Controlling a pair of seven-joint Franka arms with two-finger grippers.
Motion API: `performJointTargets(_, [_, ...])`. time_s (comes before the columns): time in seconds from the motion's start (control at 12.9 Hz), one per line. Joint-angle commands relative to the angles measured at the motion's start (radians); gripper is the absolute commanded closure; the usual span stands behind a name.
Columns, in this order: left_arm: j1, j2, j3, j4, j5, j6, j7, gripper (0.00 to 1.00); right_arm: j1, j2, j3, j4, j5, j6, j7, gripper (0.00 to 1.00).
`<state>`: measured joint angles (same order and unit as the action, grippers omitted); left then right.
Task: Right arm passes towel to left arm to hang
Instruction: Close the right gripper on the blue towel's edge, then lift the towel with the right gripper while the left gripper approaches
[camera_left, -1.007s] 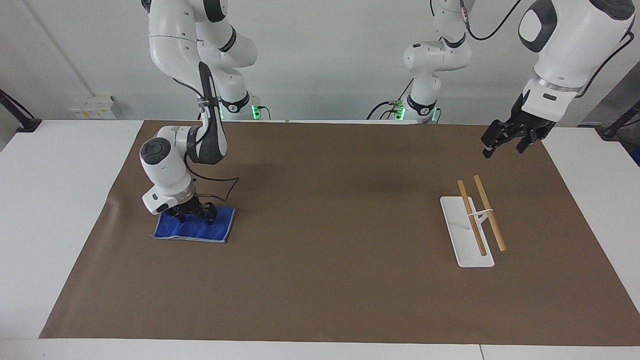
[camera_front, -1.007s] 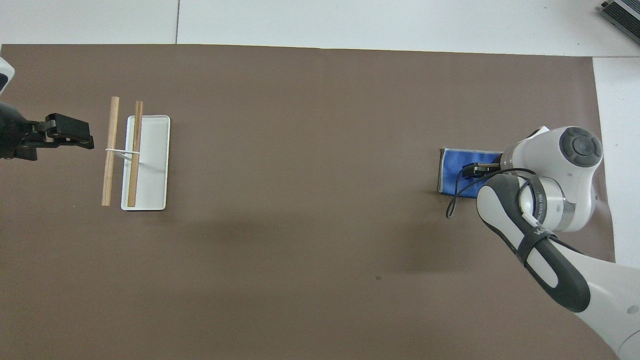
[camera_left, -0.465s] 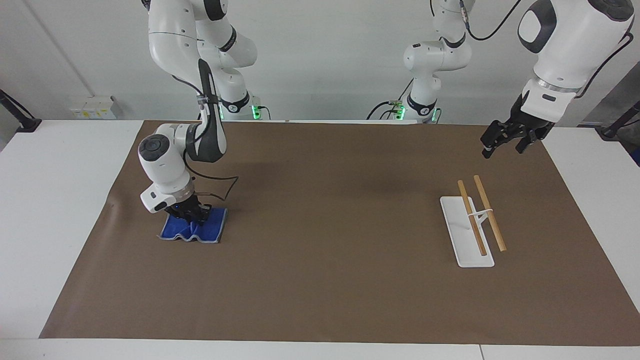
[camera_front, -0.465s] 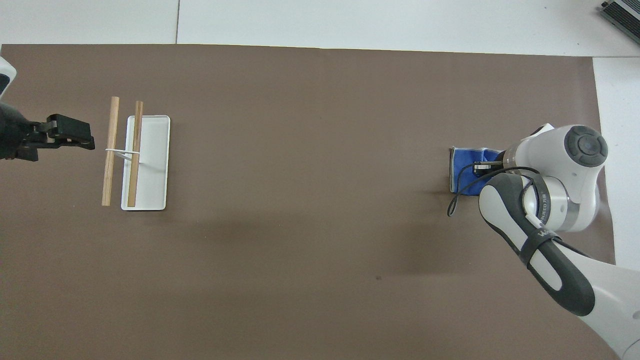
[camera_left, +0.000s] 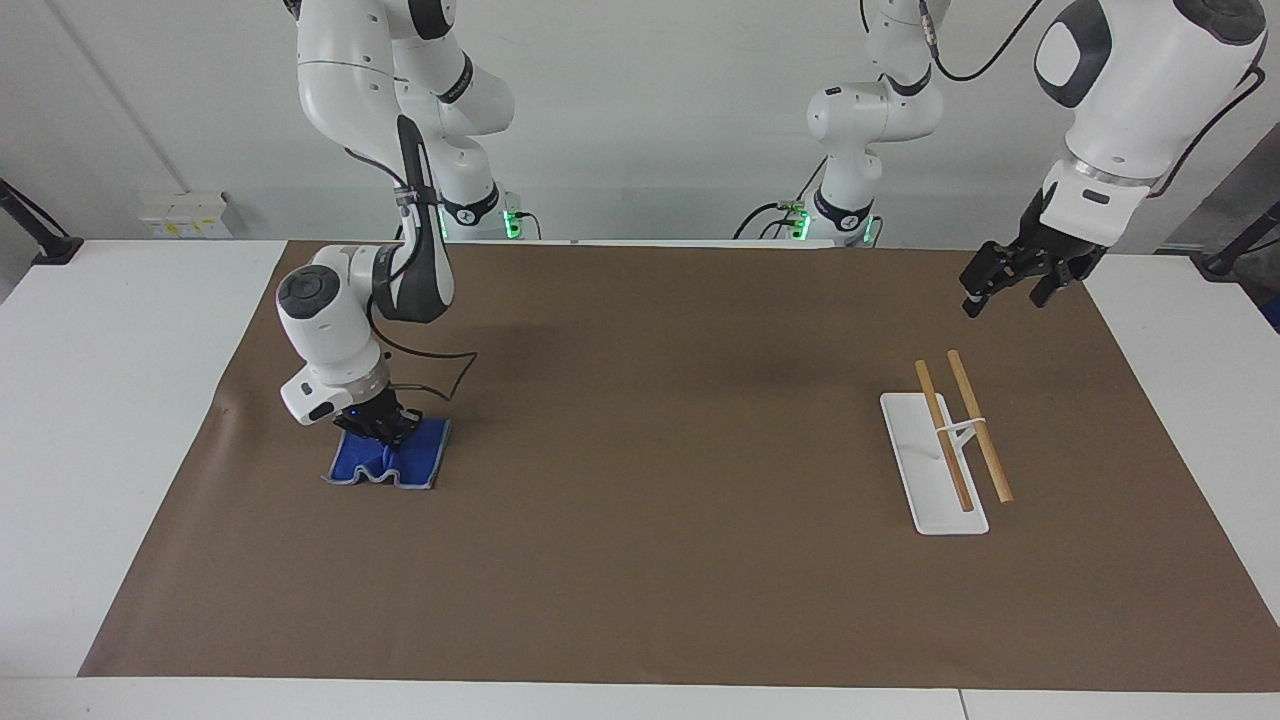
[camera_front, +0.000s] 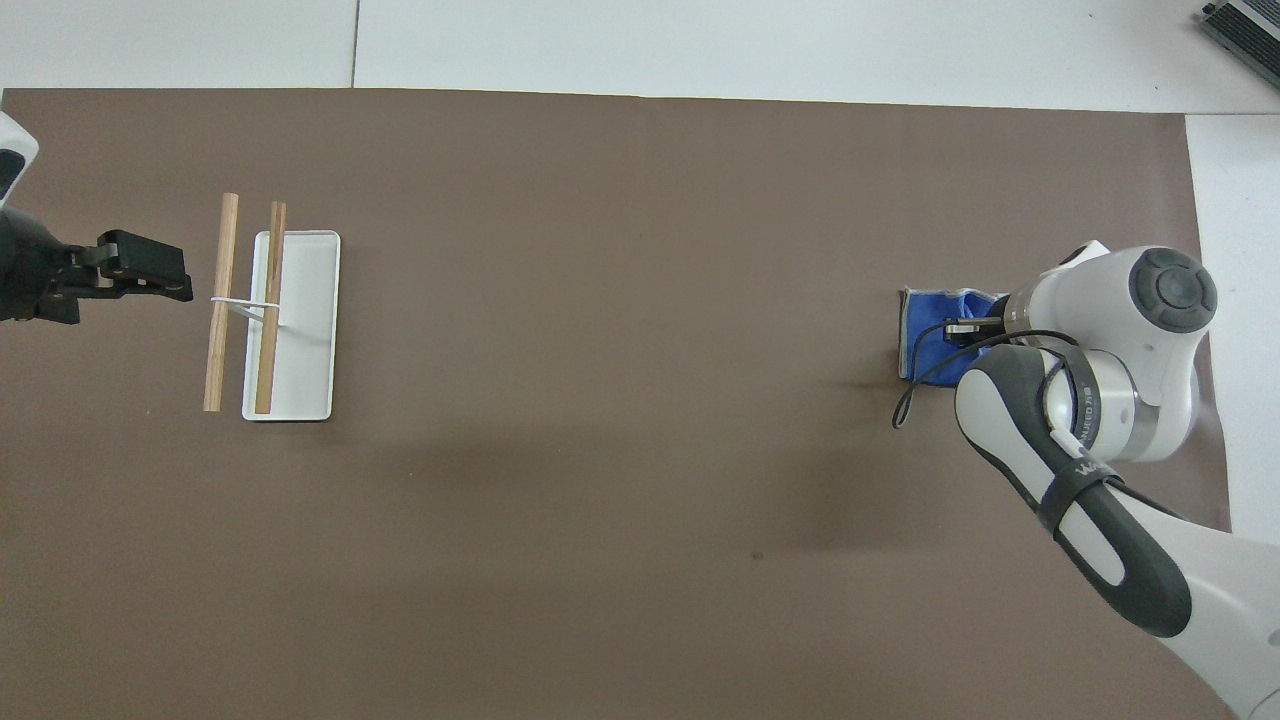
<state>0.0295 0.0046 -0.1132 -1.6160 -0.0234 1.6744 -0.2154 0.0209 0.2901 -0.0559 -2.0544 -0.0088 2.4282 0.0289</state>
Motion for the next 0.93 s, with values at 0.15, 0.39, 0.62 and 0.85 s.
performJointTargets(0.15, [-0.026,-0.051,0.012,-0.076,-0.006,0.021,0.001,0.00,-0.006,-0.103,0.044,-0.004,0.012,-0.012,-0.014,1.00])
performJointTargets(0.39, [-0.040,-0.068,0.010,-0.113,-0.007,0.025,0.002,0.00,-0.006,-0.173,0.097,-0.003,0.154,-0.070,-0.014,1.00])
performJointTargets(0.62, [-0.046,-0.084,0.010,-0.150,-0.015,0.050,-0.005,0.00,-0.007,-0.222,0.105,-0.003,0.274,-0.080,-0.023,1.00])
performJointTargets(0.85, [-0.046,-0.095,0.012,-0.180,-0.087,0.090,-0.085,0.00,0.023,-0.296,0.119,-0.003,0.392,-0.158,-0.023,1.00])
